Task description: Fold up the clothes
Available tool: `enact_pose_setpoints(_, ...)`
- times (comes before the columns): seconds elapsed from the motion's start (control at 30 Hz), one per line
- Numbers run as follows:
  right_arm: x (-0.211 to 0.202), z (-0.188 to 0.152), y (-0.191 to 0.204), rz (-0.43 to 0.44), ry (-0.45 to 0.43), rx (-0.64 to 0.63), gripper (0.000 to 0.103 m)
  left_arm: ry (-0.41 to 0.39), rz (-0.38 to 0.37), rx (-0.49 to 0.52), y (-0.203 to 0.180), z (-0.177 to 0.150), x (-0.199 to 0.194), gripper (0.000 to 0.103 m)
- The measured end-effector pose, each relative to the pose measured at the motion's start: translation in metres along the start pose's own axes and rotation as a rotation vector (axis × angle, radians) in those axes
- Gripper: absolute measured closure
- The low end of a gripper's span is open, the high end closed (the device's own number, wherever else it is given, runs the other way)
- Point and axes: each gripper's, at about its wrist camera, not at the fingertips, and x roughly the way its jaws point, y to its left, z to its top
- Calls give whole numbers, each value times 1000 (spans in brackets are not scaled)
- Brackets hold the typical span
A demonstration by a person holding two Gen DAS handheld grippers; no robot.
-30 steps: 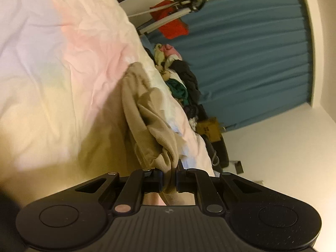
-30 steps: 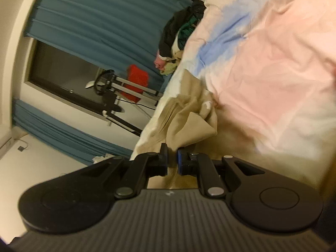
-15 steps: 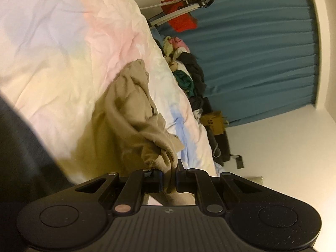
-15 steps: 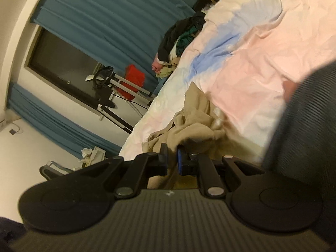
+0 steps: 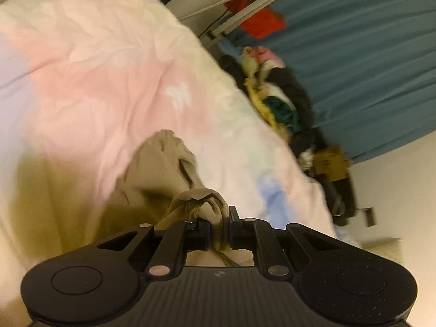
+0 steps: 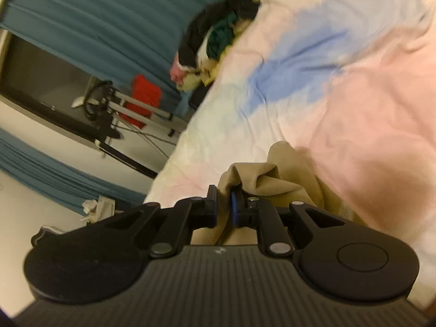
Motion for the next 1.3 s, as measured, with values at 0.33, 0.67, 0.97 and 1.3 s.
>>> enact_pose_setpoints(0.33, 84, 15, -25, -74, 80, -93, 87, 36, 11, 112, 12, 21, 58, 89)
enact_pose_setpoints(0.67, 29, -8, 3, 15, 2, -362, 22, -44, -32, 395, -11, -12, 20, 21)
enact_pose_setpoints(0.97, 4, -36, 20, 5, -43, -644, 47, -100, 48, 618, -19, -39, 9, 21)
enact_pose_setpoints(1.3, 75, -41, 14, -86, 1, -706, 57, -59, 166, 693, -3, -34, 62, 22)
